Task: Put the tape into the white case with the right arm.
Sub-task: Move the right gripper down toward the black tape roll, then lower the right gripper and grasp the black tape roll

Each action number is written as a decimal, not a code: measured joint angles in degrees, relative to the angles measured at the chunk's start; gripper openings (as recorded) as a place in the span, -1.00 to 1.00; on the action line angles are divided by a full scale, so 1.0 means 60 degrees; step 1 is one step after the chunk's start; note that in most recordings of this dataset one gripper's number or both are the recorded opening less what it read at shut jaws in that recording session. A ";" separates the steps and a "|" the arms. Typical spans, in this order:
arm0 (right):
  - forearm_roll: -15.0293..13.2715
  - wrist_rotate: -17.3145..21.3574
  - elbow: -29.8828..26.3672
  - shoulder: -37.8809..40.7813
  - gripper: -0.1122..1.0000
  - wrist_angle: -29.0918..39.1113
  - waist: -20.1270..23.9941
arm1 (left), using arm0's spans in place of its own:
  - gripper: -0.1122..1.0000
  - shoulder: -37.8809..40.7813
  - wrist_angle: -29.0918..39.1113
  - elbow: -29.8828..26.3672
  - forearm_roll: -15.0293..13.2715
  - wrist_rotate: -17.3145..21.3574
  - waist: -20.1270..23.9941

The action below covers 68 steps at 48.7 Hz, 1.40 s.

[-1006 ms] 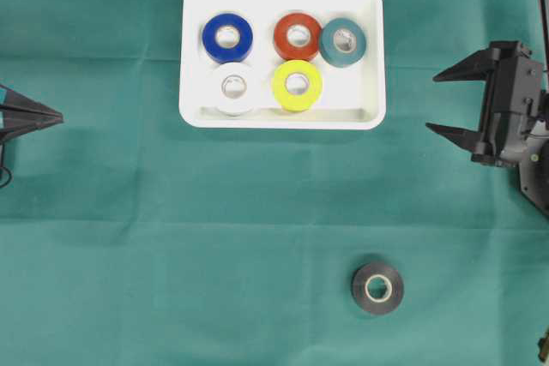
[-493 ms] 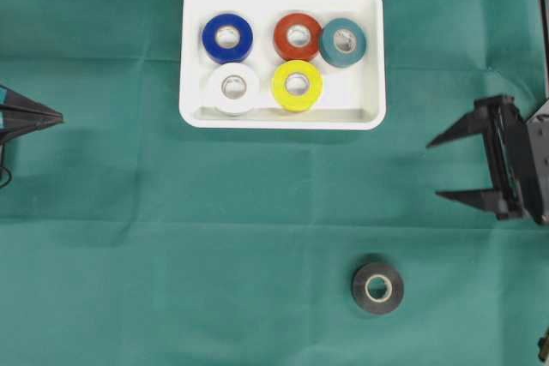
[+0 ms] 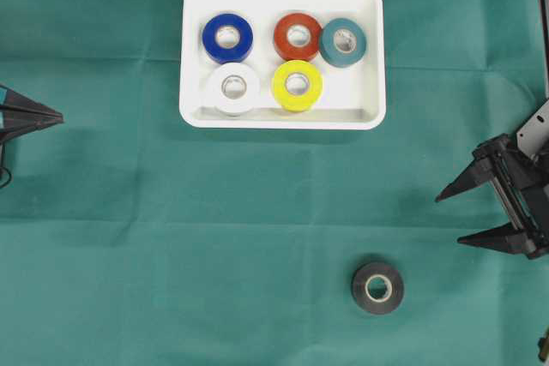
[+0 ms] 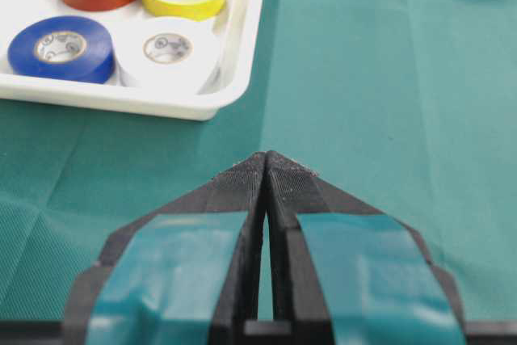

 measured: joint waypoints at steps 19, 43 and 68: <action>0.0000 0.0000 -0.0322 0.0850 0.16 -0.0073 0.0220 | -0.79 0.0000 -0.0015 0.0000 0.0015 0.0000 0.0000; 0.0000 0.0015 -0.2593 0.4292 0.16 -0.0454 0.1362 | -0.78 0.0000 -0.0015 0.0000 0.0015 0.0000 0.0000; -0.0015 0.0000 -0.4146 0.6548 0.16 -0.0864 0.1904 | -0.79 0.0000 -0.0015 0.0000 0.0000 0.0000 0.0000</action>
